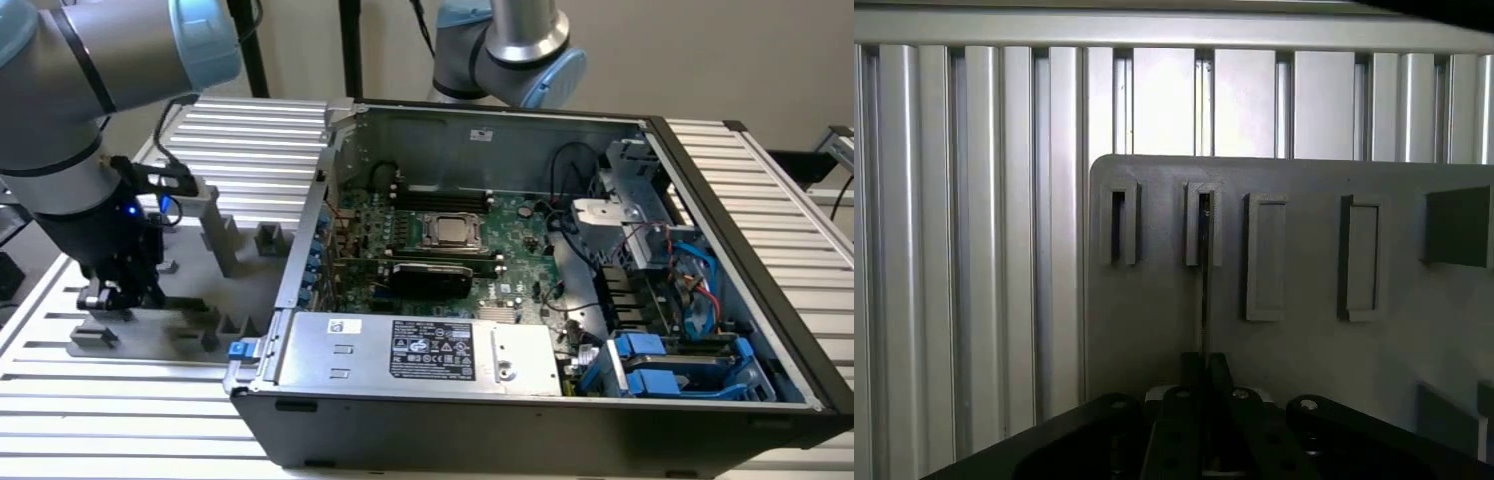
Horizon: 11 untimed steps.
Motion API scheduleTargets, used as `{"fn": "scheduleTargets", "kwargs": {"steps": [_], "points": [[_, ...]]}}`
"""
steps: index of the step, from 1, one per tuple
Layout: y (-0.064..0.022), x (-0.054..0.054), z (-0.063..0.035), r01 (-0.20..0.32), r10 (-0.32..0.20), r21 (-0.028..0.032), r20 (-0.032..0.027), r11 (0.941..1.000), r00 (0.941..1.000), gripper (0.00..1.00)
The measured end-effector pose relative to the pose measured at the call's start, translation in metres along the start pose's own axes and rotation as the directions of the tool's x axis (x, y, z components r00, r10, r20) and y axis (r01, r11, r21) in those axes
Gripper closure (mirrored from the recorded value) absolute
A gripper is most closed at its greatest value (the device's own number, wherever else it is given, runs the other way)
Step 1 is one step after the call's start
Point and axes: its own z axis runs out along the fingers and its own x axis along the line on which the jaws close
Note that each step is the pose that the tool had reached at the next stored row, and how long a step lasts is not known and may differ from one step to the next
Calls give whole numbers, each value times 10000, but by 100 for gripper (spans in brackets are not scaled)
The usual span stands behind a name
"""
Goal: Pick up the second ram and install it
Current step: 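Pick up the second ram and move it above second insertion slot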
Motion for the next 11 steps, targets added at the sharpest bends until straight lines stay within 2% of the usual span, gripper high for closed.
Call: {"fn": "scheduleTargets", "kwargs": {"steps": [5, 11], "points": [[5, -6, -170, 1, -1, -1, 0, 10000, 10000, 86], [10, -17, -439, 0, 0, -1, -1, 10000, 10000, 86]]}}
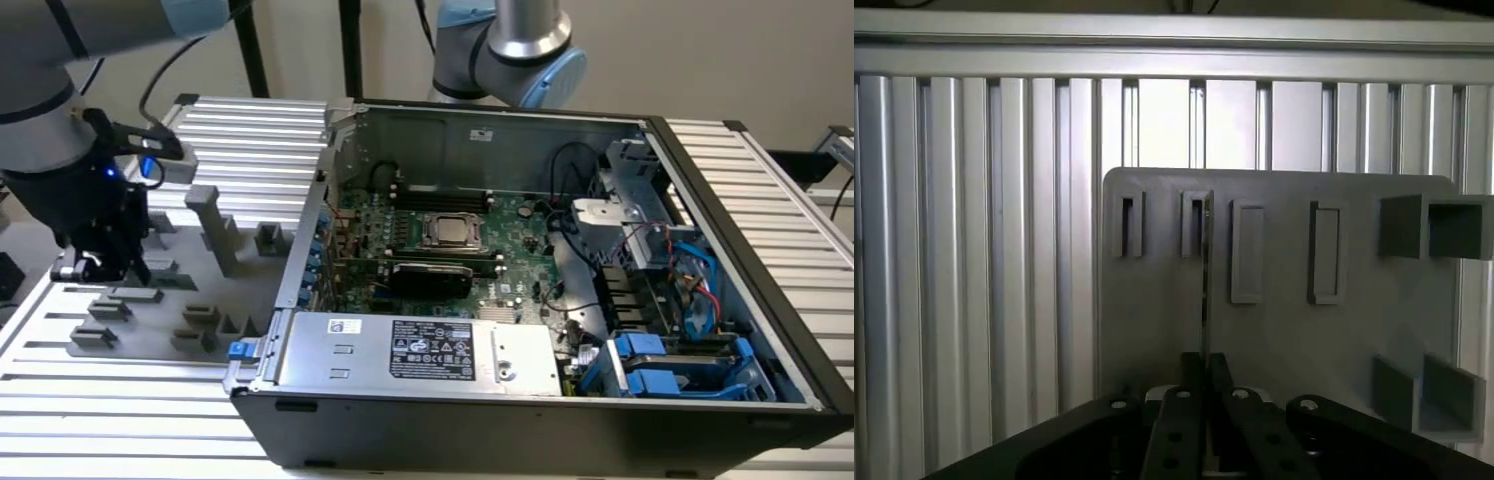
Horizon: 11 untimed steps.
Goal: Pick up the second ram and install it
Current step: 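Pick up the second ram and move it above second insertion slot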
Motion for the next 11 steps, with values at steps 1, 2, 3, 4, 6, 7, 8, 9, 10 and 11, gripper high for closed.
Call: {"fn": "scheduleTargets", "kwargs": {"steps": [1, 2, 3, 4, 6, 7, 8, 9, 10, 11], "points": [[-2, -1, -44, 0, 0, 2, 2, 10000, 10000, 86], [-5, -2, -90, 1, -1, 2, 2, 10000, 10000, 86], [-9, -3, -135, 2, -2, 1, 0, 10000, 10000, 86], [-15, -5, -184, 2, -2, 2, 2, 10000, 10000, 86], [-30, -8, -275, 1, -1, 0, 0, 10000, 10000, 86], [-39, -9, -319, 1, -1, 2, 1, 10000, 10000, 86], [-50, -11, -365, 1, -1, 2, 2, 10000, 10000, 86], [-63, -12, -410, 1, -1, 1, 0, 10000, 10000, 86], [-82, -14, -457, 1, -1, 1, 0, 10000, 10000, 86], [-105, -16, -501, 0, 0, 2, 1, 10000, 10000, 86]]}}
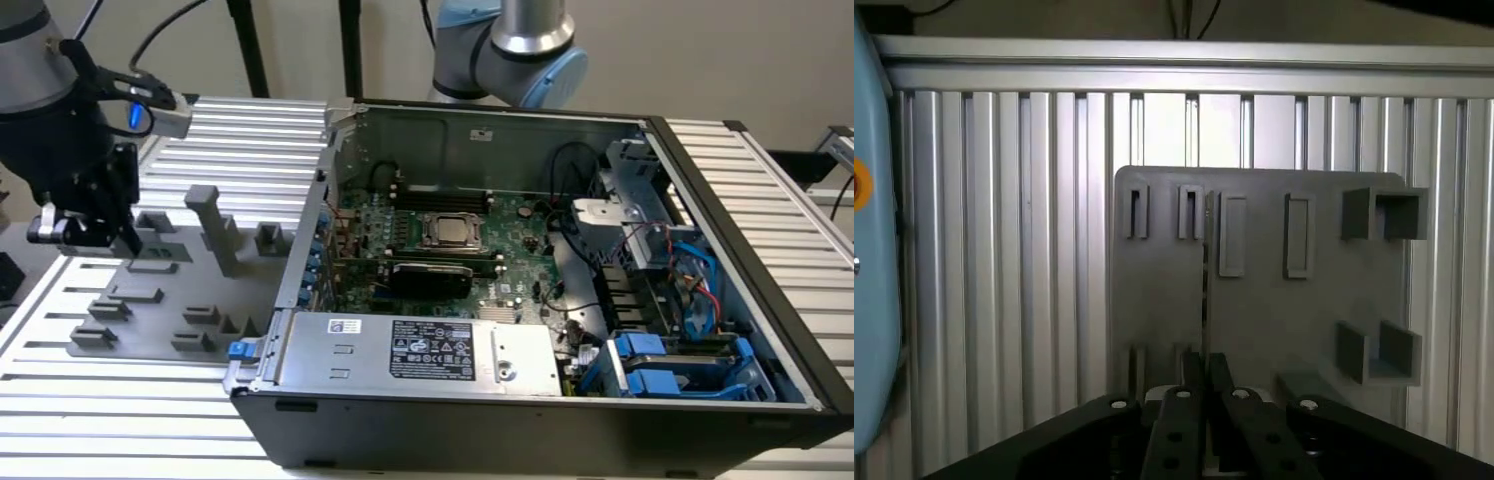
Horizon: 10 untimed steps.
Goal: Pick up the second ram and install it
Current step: 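Pick up the second ram and move it above second insertion slot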
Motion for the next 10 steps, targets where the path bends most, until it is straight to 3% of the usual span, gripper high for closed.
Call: {"fn": "scheduleTargets", "kwargs": {"steps": [10], "points": [[-367, -17, -467, -1, 1, -12, -2, 10000, 10000, 86]]}}
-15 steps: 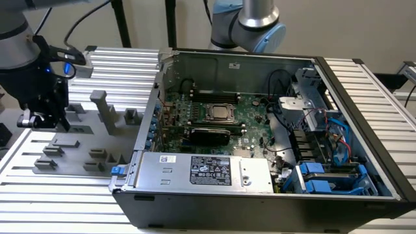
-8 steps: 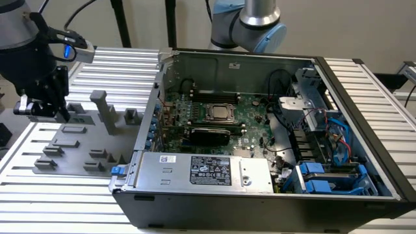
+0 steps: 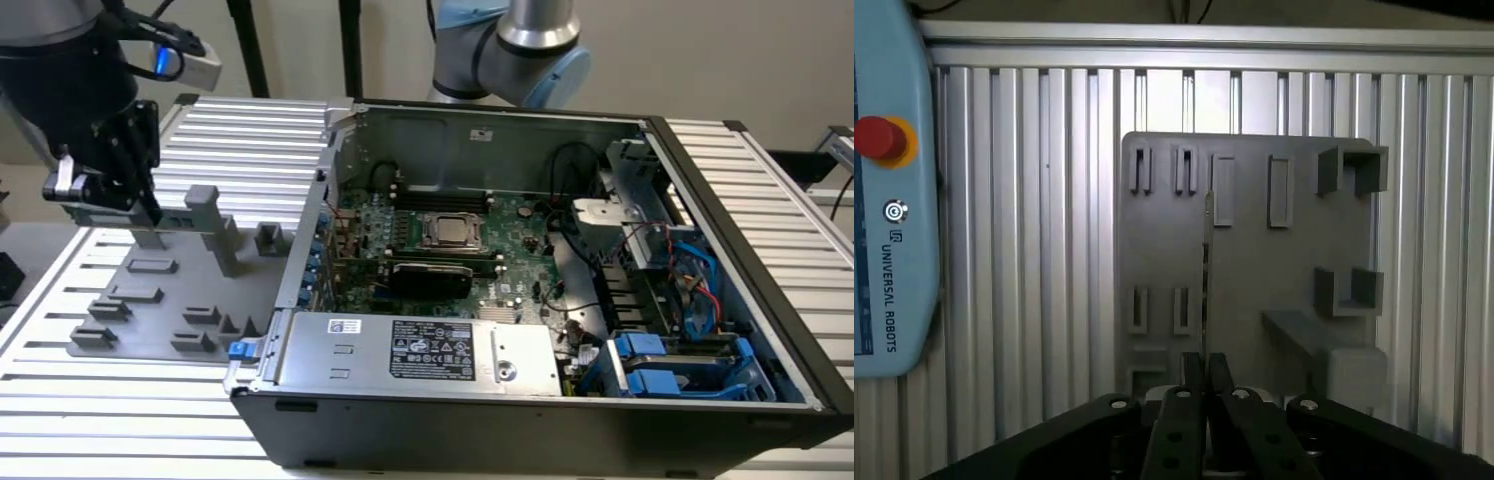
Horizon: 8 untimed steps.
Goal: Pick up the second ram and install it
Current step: 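Pick up the second ram and move it above second insertion slot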
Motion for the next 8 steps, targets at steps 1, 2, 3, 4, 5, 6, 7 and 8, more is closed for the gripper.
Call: {"fn": "scheduleTargets", "kwargs": {"steps": [1, 2, 3, 4, 5, 6, 7, 8], "points": [[-41, -2, -45, 0, 0, 0, 1, 10000, 10000, 86], [-84, -4, -92, 0, 0, -1, 1, 10000, 10000, 86], [-130, -5, -141, 1, -1, -5, 0, 10000, 10000, 86], [-174, -7, -187, 1, -1, -7, 1, 10000, 10000, 86], [-219, -9, -233, 0, 0, -9, 1, 10000, 10000, 86], [-262, -11, -274, 0, 0, -12, 1, 10000, 10000, 86], [-307, -12, -311, 0, 0, -14, 2, 10000, 10000, 86], [-352, -14, -343, 1, -1, -13, 3, 10000, 10000, 86]]}}
